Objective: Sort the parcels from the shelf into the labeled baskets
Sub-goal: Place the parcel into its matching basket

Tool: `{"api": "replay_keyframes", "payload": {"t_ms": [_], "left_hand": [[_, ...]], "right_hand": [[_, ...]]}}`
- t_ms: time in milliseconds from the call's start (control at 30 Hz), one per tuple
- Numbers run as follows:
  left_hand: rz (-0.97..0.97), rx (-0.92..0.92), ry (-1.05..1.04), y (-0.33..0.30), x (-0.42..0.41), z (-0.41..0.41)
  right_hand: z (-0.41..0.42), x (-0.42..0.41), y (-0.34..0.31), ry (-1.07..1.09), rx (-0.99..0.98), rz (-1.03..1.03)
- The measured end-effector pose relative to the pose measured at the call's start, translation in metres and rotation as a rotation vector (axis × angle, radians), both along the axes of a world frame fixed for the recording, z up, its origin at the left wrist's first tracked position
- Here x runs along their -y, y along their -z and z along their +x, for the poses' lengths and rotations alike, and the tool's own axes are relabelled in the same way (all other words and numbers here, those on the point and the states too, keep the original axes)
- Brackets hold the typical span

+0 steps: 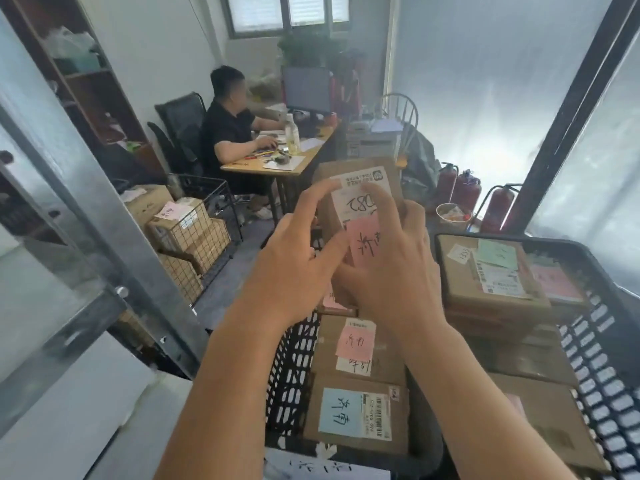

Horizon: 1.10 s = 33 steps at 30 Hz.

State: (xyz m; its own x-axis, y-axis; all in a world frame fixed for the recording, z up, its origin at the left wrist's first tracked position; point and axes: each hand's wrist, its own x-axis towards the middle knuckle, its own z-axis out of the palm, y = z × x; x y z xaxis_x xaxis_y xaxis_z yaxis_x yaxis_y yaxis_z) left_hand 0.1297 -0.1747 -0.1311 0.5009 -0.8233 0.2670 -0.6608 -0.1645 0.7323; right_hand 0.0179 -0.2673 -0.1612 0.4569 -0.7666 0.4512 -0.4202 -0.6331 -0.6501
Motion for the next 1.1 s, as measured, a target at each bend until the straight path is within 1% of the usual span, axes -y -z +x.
{"api": "replay_keyframes", "payload": {"t_ms": [167,333,633,867,1100], "left_hand": [[0.062,0.028,-0.047,0.034,0.012,0.047],[0.11,0.11,-0.135,0.074,0.026,0.081],[0.232,0.095,-0.227,0.143,0.039,0.124],[0.326,0.059,-0.266,0.163,0.047,0.146],[0.342,0.043,-0.269,0.169,0.058,0.152]], "right_hand": [[0.015,0.007,0.05,0.157,-0.135,0.131],[0.028,0.013,0.097,0.193,-0.273,0.22],[0.054,0.037,0.163,0.263,-0.428,0.351],[0.077,0.054,0.192,0.277,-0.503,0.414],[0.091,0.096,0.214,0.353,-0.584,0.412]]}}
